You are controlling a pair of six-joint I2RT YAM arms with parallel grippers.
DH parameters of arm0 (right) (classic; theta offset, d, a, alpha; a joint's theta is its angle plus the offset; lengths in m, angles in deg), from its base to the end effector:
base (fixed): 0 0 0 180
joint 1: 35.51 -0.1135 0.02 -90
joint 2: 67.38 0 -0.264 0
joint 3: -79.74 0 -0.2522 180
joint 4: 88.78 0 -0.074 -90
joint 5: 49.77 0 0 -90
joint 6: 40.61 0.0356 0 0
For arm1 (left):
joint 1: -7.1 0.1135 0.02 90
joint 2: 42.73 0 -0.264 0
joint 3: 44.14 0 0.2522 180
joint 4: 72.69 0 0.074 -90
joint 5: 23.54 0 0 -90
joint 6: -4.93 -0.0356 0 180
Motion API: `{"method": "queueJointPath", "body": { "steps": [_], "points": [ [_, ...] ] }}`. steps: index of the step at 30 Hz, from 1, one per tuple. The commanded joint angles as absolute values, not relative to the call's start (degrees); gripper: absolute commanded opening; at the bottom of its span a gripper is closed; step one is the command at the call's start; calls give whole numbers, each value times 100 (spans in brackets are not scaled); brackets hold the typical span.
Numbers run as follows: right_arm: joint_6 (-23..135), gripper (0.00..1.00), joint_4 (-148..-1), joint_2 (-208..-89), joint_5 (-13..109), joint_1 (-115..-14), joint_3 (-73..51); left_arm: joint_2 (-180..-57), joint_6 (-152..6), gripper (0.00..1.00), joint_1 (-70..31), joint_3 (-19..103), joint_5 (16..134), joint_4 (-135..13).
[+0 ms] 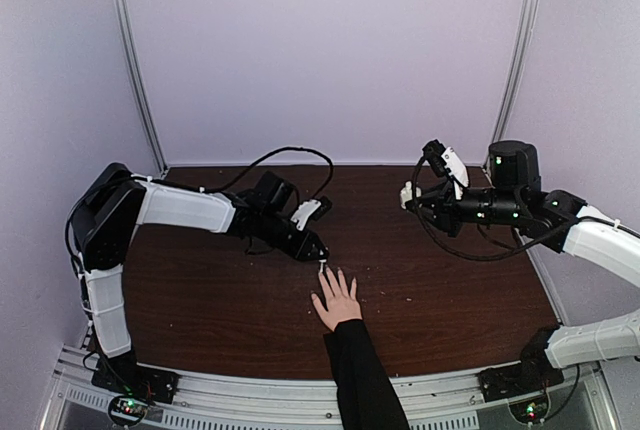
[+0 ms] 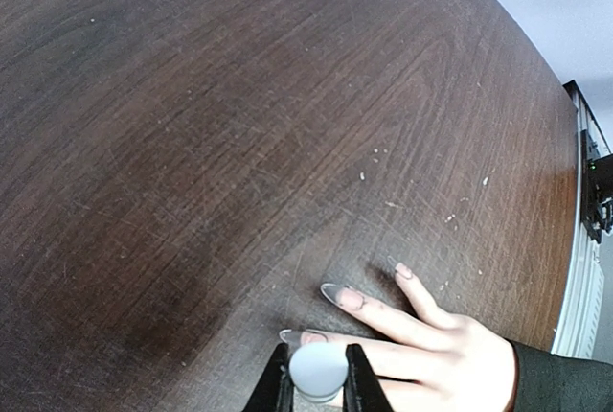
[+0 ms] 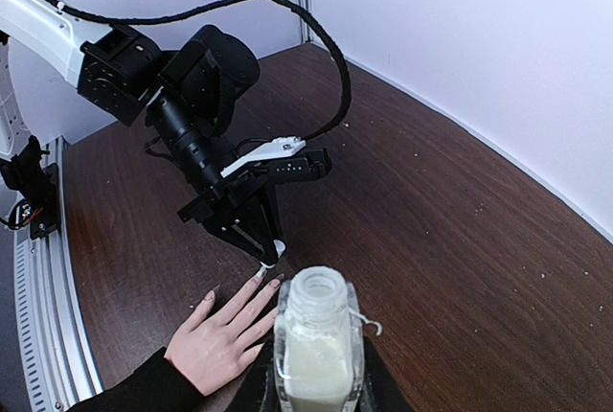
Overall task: Paint the nails
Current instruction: Paint the nail with the hand.
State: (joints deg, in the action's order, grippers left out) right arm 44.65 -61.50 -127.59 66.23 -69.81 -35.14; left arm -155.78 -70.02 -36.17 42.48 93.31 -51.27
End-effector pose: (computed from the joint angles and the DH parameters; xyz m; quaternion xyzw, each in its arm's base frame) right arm 0.1879 0.1471 0.3239 -0.3885 0.7212 0.3190 0.4766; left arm 0.2949 -0.2997 0.1658 0.3022 0.8599 -0.3596 0.1999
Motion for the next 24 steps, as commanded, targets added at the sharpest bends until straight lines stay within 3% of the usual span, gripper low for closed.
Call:
{"method": "queueJointPath", "body": {
  "steps": [1, 24],
  "points": [
    [4446, 0, -6269, -12680, 6556, -6951, -3546, -15689, -6997, 0, -3656, 4367, 9356, -5194],
    [4438, 0, -6261, -12662, 6533, -6945, -3552, -15778, -7050, 0, -3658, 4496, 9141, -5007]
  ]
}}
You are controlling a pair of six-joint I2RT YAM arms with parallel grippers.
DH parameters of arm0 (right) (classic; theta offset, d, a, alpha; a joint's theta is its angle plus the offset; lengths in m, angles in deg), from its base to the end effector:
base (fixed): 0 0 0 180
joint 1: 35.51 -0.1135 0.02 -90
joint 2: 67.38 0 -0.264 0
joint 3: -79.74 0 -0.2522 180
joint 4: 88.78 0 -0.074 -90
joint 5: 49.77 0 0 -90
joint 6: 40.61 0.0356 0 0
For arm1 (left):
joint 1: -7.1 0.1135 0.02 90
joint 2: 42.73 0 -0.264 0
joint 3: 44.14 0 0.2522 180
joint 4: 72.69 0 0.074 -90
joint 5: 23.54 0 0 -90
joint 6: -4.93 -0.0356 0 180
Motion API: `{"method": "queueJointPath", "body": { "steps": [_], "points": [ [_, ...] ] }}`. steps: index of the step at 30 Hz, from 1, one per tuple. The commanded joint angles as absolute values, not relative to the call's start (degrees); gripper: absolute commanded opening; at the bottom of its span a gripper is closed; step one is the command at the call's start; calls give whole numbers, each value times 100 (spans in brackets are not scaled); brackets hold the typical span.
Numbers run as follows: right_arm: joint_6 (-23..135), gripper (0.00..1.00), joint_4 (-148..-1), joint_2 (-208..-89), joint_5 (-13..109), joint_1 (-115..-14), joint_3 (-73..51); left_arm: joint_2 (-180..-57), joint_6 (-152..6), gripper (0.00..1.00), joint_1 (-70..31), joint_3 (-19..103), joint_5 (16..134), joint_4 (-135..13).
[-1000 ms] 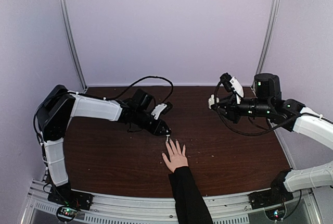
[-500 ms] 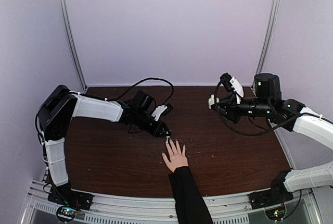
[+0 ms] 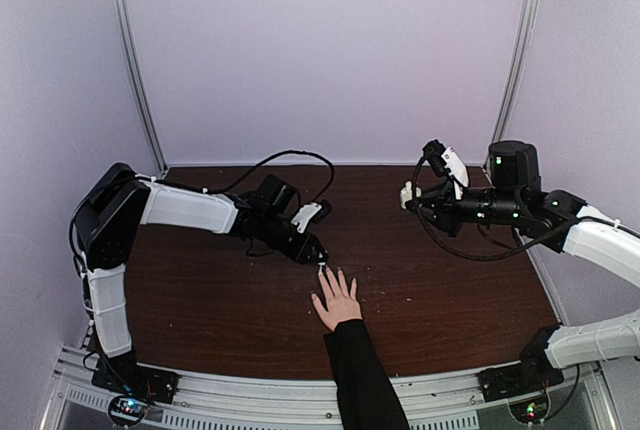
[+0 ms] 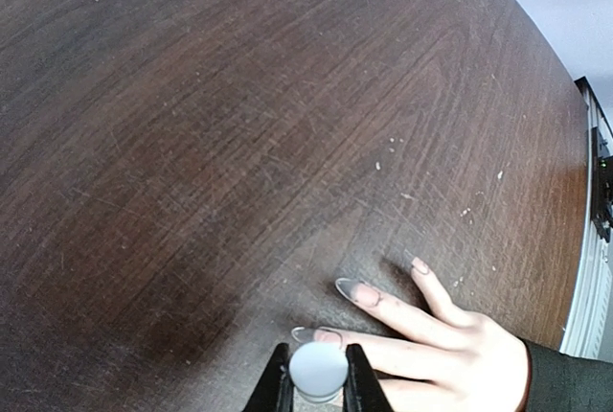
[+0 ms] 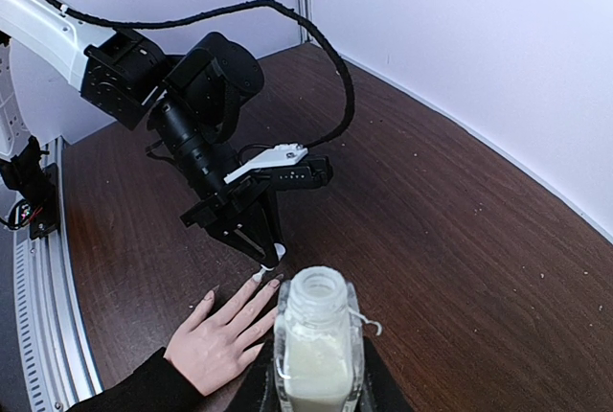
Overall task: Paint the nails
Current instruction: Paint the nail with the hand.
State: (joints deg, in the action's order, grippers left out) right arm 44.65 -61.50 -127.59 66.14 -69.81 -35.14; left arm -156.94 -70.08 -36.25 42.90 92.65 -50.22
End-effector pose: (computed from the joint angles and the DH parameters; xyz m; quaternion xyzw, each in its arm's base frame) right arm 0.1880 0.1471 0.3238 -0.3881 0.7215 0.3185 0.4769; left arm 0.2955 -0.3006 0.1584 0.2997 0.8672 -0.3495 0.1897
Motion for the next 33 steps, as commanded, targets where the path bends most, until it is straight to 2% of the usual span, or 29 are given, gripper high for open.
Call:
{"method": "queueJointPath", "body": {
  "steps": [1, 33],
  "points": [
    [4438, 0, -6261, -12661, 6531, -6950, -3553, -15793, -7059, 0, -3658, 4509, 9127, -4987],
    [4420, 0, -6230, -12644, 6484, -6951, -3561, -15848, -7060, 0, -3650, 4631, 8866, -4874]
  ]
}}
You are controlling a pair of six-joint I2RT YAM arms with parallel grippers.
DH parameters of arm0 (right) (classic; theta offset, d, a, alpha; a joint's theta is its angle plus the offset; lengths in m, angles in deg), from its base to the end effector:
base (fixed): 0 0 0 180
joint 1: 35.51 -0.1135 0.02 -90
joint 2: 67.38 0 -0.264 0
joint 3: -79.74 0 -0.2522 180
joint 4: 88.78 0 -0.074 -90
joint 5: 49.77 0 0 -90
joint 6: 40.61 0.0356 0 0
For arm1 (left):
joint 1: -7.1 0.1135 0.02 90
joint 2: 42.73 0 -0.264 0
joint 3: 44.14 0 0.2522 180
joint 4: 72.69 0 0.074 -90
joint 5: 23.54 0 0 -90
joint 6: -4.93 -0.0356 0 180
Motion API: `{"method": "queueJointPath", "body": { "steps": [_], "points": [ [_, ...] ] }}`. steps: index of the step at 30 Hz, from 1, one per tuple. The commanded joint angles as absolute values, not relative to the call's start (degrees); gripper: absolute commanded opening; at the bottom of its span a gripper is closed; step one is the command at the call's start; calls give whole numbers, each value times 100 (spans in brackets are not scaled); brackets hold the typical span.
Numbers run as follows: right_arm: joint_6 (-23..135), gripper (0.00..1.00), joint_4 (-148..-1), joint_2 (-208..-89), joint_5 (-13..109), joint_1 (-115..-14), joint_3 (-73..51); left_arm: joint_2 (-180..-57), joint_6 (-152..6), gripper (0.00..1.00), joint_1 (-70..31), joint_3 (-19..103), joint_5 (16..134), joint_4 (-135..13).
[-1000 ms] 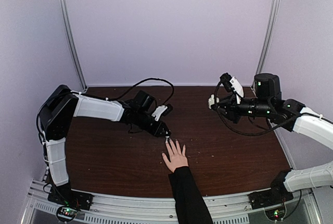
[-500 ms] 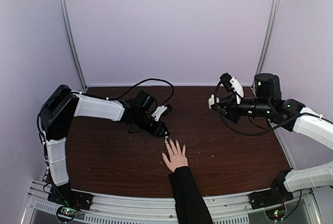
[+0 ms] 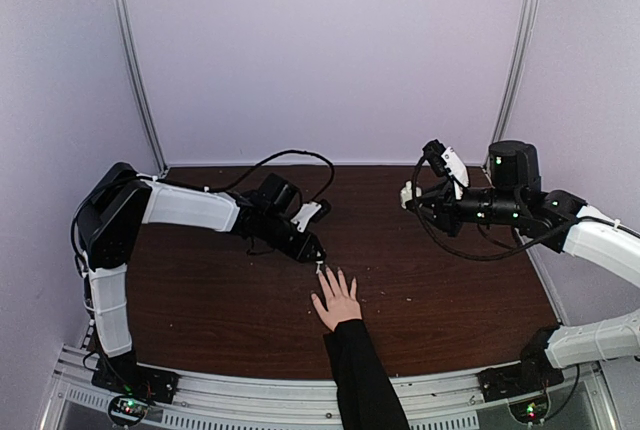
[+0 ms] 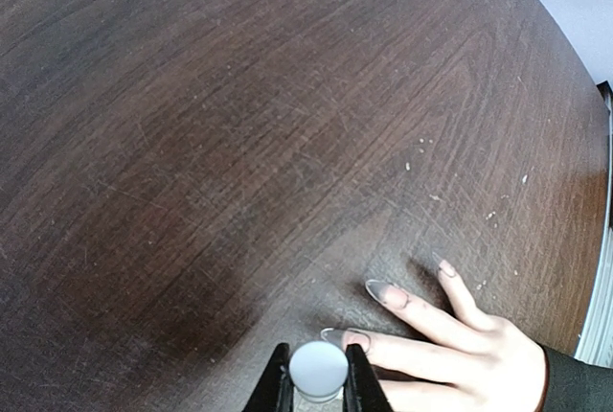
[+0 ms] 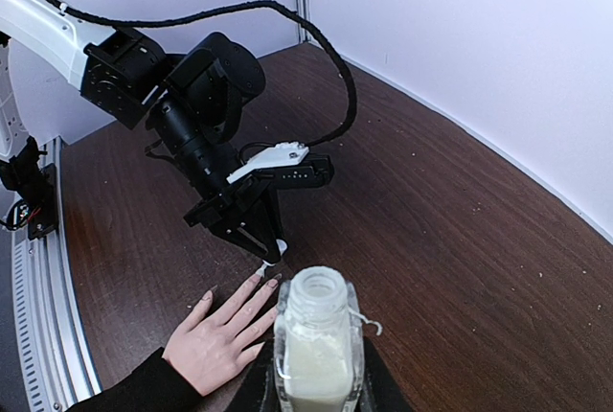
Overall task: Paint the nails
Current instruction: Paint the nail with the hand.
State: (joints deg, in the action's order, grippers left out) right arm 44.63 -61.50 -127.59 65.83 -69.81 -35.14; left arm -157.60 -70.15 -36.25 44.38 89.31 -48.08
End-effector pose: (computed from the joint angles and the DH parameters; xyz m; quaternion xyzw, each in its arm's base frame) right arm 0.1881 0.1470 0.3238 -0.3870 0.7224 0.3163 0.4778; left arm 0.2990 -0.3013 0.1581 0.2910 0.8793 -0.3225 0.1952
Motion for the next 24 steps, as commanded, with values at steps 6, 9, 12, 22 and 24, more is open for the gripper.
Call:
{"method": "queueJointPath", "body": {
  "steps": [6, 9, 12, 22, 24],
  "points": [
    [4427, 0, -6241, -12653, 6489, -6951, -3561, -15851, -7049, 0, -3629, 4635, 8835, -4858],
    [4420, 0, -6241, -12652, 6480, -6951, -3561, -15847, -7044, 0, -3619, 4650, 8832, -4867],
    [4421, 0, -6253, -12653, 6477, -6948, -3565, -15840, -7042, 0, -3606, 4661, 8819, -4856],
    [4422, 0, -6261, -12647, 6480, -6949, -3569, -15770, -7030, 0, -3588, 4629, 8799, -4905],
    [4422, 0, -6255, -12645, 6481, -6949, -3570, -15762, -7016, 0, -3581, 4618, 8786, -4934]
  ]
}}
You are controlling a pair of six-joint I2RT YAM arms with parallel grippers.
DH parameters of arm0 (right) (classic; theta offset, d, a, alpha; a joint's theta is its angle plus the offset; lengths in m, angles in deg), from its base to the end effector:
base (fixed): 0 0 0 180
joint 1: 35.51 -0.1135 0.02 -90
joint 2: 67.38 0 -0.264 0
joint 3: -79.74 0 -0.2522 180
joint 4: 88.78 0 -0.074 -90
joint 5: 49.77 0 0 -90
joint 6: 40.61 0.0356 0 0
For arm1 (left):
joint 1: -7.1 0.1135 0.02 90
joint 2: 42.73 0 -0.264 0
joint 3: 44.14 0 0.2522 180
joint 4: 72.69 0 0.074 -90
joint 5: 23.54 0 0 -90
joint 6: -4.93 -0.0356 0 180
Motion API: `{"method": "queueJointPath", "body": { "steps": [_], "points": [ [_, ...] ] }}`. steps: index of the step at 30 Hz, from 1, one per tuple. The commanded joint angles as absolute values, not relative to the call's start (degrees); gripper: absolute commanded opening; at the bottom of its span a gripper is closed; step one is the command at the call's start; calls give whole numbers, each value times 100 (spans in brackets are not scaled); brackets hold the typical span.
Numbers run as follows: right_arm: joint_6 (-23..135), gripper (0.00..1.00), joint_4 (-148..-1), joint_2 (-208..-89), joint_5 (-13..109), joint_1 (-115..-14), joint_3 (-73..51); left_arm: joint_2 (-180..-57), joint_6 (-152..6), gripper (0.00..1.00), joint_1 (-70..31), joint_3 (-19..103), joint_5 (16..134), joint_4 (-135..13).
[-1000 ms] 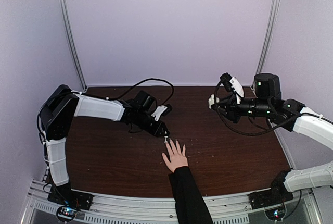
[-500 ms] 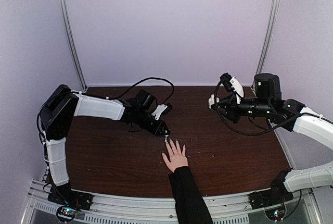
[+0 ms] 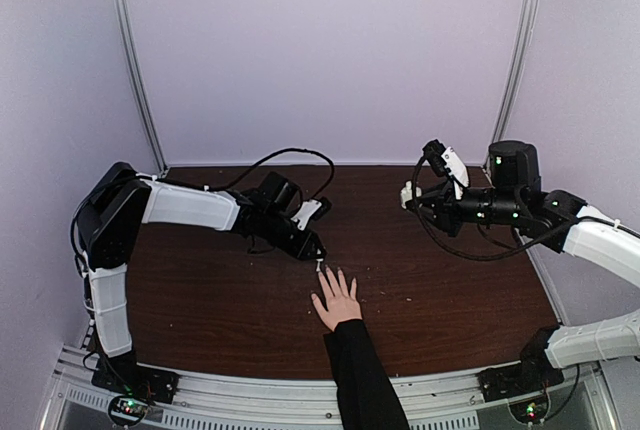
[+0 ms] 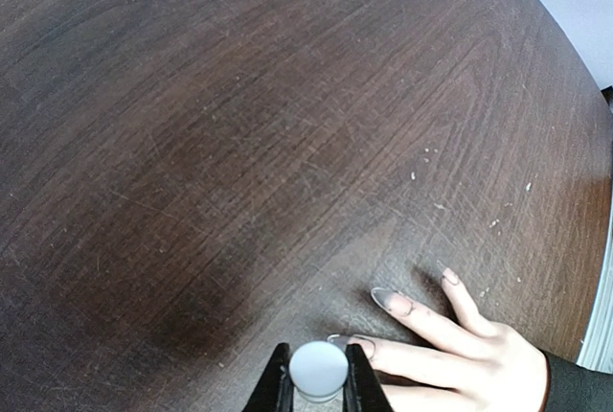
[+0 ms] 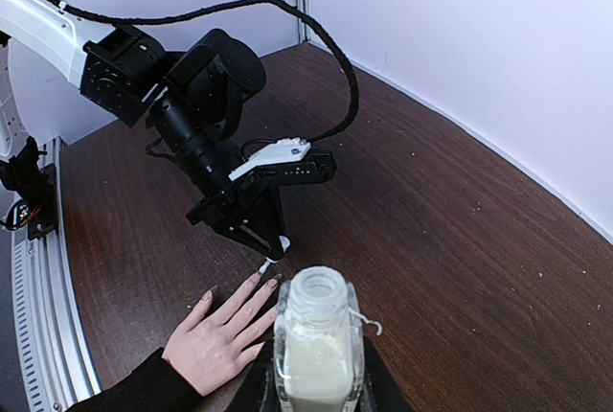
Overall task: Paint the nails
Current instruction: Paint the nail with the hand.
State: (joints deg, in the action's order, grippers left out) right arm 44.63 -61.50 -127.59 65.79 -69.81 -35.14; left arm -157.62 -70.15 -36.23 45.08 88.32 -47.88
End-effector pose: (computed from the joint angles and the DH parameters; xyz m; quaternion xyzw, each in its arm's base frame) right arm 0.1882 0.1469 0.3238 -0.3869 0.7225 0.3161 0.4779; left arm 0.3012 -0.3023 0.1612 0.2889 0.8801 -0.3174 0.2031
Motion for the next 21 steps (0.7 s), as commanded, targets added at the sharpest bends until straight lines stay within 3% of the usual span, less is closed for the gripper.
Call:
{"method": "queueJointPath", "body": {
  "steps": [1, 21],
  "points": [
    [4422, 0, -6257, -12644, 6483, -6952, -3569, -15763, -7017, 0, -3579, 4618, 8789, -4936],
    [4434, 0, -6268, -12644, 6480, -6948, -3578, -15673, -7015, 0, -3562, 4591, 8688, -4961]
  ]
}}
